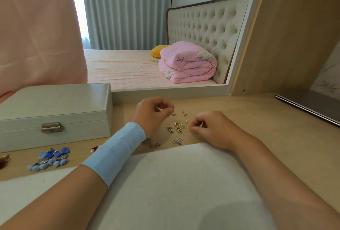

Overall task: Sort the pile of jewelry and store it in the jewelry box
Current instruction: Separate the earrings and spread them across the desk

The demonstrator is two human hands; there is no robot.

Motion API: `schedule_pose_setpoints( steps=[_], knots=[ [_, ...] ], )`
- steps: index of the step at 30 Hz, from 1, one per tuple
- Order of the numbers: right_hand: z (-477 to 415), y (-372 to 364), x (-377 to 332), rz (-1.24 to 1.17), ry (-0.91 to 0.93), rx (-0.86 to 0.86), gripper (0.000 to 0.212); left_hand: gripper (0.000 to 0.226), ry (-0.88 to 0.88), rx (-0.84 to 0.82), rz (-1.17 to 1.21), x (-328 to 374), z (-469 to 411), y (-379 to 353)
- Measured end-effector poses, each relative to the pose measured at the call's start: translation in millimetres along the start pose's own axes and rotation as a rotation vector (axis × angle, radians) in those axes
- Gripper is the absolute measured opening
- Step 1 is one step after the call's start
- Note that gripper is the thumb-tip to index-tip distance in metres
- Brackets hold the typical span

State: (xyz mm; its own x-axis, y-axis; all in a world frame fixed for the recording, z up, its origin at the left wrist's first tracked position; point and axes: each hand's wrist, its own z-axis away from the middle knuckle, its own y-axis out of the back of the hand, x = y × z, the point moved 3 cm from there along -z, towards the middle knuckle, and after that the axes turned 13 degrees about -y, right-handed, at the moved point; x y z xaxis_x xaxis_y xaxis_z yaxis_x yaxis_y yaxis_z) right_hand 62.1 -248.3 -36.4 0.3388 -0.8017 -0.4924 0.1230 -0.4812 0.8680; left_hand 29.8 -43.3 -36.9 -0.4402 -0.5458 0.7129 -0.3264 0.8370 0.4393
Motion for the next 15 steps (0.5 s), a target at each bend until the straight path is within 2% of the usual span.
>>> schedule_pose_setpoints(
  steps=[4, 7, 11, 15],
  knots=[
    [-9, 4, 7, -0.374, -0.05, 0.146, 0.017, 0.007, 0.008, 0.03, 0.059, 7, -7, 9],
    [-13, 3, 16, -0.478, -0.109, 0.167, 0.017, 0.007, 0.013, -0.007, 0.058, 10, -7, 7],
    [-17, -1, 32, -0.481, -0.189, 0.158, 0.015, 0.005, 0.046, -0.072, -0.03, 11, -13, -1],
    [-20, 0, 41, -0.274, -0.242, 0.174, 0.009, 0.007, 0.042, -0.178, -0.133, 15, -27, -22]
  ],
)
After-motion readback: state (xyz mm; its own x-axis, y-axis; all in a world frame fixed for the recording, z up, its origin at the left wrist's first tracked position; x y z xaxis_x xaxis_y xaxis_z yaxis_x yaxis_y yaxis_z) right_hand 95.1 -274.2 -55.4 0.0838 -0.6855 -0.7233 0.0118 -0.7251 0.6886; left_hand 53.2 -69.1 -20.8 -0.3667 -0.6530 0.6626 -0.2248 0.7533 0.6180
